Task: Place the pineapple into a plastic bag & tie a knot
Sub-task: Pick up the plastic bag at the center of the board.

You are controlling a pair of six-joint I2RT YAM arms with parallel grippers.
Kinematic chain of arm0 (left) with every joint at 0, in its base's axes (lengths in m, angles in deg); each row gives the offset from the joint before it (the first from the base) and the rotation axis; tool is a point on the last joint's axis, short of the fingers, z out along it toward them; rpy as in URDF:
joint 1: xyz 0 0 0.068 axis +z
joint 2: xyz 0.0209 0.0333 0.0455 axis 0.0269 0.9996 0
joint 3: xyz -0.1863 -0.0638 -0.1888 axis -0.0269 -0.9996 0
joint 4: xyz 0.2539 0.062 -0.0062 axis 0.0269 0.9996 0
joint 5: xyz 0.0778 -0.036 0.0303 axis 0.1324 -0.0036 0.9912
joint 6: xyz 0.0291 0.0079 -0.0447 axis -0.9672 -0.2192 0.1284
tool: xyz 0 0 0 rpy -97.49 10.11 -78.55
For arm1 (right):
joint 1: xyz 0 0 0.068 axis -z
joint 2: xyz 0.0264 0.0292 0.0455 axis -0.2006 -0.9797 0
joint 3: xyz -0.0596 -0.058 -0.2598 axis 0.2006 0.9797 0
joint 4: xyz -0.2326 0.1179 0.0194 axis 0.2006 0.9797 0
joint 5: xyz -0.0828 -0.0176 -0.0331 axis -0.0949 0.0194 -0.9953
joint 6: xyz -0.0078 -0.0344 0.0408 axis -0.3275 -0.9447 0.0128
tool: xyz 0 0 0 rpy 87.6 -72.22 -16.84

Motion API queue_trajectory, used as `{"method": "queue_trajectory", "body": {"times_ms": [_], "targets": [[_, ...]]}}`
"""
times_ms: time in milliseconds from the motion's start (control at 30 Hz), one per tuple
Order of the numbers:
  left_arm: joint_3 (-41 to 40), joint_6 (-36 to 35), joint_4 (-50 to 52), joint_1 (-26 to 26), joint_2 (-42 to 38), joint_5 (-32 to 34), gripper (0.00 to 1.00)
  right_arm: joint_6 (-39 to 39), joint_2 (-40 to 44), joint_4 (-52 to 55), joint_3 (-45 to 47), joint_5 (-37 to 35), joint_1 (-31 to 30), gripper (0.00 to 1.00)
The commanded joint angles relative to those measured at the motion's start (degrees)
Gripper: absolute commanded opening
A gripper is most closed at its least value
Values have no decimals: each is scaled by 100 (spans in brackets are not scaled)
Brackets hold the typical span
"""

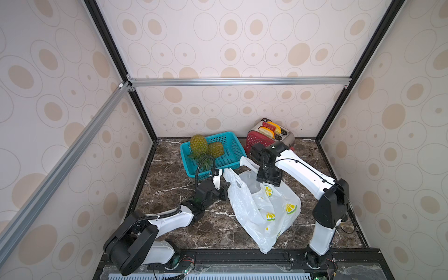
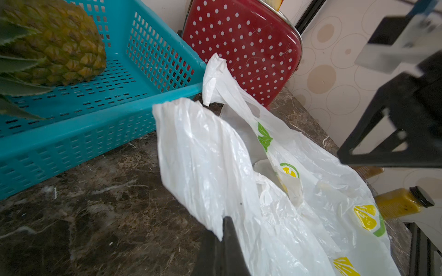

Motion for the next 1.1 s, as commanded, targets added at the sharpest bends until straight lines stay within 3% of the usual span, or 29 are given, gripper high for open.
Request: {"method": "queue_trajectory", "body": {"times_ms": [0,300,500,600,733,833,933,1067], "targets": [[222,-169,-204,-54,-167,152,1,445,-250,378,-58,380,0,64],[240,-216,-102,-96,-229,170,1,454,-859,-405,59,636,3,64],[183,-219,-55,-116,-368,179,2,737,-920,-1010,456,526,51,56],[150,-262,16,-117,-473,161,2,815,-1015,-1127,476,428,74,47],[72,-303,154,-123,-697,191,3,866,-1058,-1227,556,404,97,15],[-13,-339,301,-117,-895,217,5,808,-892,-1347,681,378,99,6],[-126,-348,563,-116,-1184,241,15,658,-472,-1497,939,180,96,0],[-341,-412,1206,-120,-1863,224,48,138,351,-1961,1556,-219,66,0]]}}
